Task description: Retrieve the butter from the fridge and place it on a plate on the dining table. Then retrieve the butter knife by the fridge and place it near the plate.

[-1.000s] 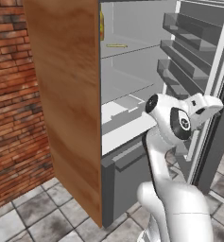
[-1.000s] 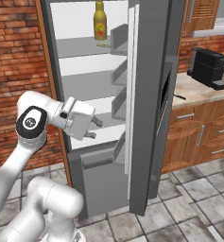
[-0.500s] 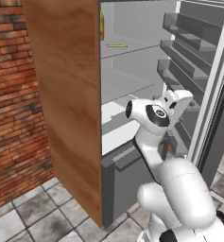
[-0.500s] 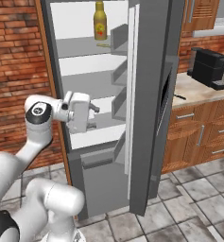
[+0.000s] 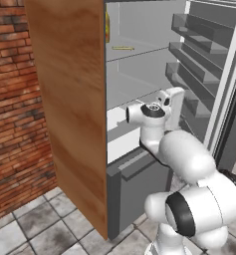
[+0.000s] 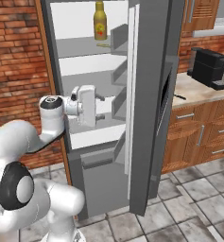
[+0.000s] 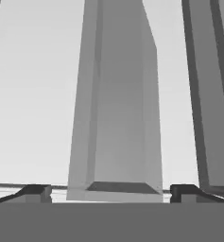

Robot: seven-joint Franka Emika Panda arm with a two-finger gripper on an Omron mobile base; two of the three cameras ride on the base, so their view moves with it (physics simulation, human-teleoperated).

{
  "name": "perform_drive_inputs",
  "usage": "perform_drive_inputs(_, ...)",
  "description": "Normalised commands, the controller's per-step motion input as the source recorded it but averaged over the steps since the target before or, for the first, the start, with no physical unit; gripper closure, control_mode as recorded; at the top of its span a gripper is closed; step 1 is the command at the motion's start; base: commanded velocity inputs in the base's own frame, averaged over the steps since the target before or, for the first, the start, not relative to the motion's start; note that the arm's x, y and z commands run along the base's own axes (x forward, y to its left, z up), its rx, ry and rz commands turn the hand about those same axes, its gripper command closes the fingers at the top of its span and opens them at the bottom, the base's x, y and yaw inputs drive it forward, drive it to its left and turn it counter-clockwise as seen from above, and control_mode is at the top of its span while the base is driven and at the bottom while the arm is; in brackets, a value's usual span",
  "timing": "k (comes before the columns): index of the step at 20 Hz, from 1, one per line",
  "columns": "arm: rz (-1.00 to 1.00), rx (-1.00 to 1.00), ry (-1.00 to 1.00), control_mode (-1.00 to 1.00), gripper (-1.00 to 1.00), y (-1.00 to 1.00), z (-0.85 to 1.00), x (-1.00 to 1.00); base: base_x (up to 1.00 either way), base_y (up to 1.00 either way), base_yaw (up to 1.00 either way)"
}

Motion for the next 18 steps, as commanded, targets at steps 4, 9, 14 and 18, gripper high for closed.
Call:
perform_drive_inputs(4,-0.04,-0.07,0.22,-1.0,-1.0,-0.32,0.0,0.75,0.0,0.0,0.0)
perform_drive_inputs(9,-0.19,0.0,0.15,-1.0,-1.0,-0.66,0.0,0.68,0.0,0.0,0.0)
perform_drive_inputs(14,-0.18,0.06,0.17,-1.0,-1.0,-0.69,-0.02,0.63,0.0,0.0,0.0)
perform_drive_inputs(18,-0.15,0.12,0.14,-1.0,-1.0,-0.99,-0.03,0.53,0.0,0.0,0.0)
